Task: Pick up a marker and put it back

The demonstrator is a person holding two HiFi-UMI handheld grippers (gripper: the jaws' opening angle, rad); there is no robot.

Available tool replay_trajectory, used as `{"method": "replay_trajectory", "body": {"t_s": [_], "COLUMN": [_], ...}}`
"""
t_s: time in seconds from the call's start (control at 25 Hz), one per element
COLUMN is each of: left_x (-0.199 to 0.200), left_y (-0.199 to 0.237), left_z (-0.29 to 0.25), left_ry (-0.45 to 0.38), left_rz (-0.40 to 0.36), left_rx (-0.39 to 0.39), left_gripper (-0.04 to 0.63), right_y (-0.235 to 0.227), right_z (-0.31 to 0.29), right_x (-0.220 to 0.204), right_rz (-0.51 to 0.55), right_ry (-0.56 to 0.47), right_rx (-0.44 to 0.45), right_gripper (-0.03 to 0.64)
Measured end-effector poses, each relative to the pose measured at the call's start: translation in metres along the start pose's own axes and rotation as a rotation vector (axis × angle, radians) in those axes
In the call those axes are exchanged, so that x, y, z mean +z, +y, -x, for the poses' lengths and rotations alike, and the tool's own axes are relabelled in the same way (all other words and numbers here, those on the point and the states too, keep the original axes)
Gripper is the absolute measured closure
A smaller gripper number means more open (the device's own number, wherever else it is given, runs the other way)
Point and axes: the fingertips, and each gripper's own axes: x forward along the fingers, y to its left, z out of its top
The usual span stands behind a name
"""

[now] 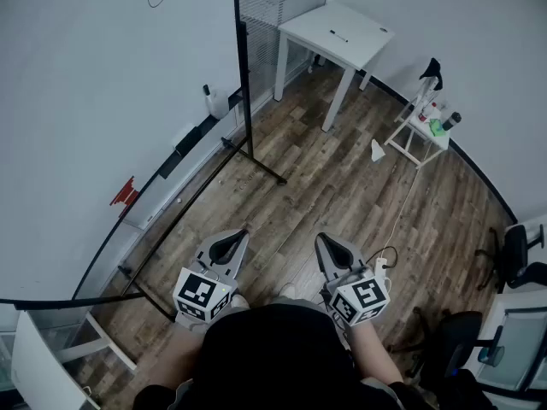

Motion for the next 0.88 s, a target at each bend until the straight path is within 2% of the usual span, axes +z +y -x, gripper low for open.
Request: {"method": "replay_trajectory", "body": {"t_s": [0.36, 0.68, 0.88], "left_x": [-0.005, -0.008, -0.018], "left_y": [-0.005, -0.023, 0.003], "left_z": [-0.028, -0.078, -0.101], "left_ry": [0.019, 0.072, 0.094], "left_rz": [0.009, -0.002, 0.035], "left_rx": [0.011, 0.024, 0.060], "left_gripper": [0.577, 0.577, 0.577], "right_y": [-0.022, -0.079, -0.097], "right_z": [-0.002, 0.002, -0.040], "right_x": [-0.002, -0.007, -0.009], "right_rz": [-0.009, -0.057, -0.063], "right_ry": [-0.002, 0.009, 0.044], "right_rx": [0.020, 0.040, 0.080], "right_gripper": [0.589, 0.588, 0.588]}}
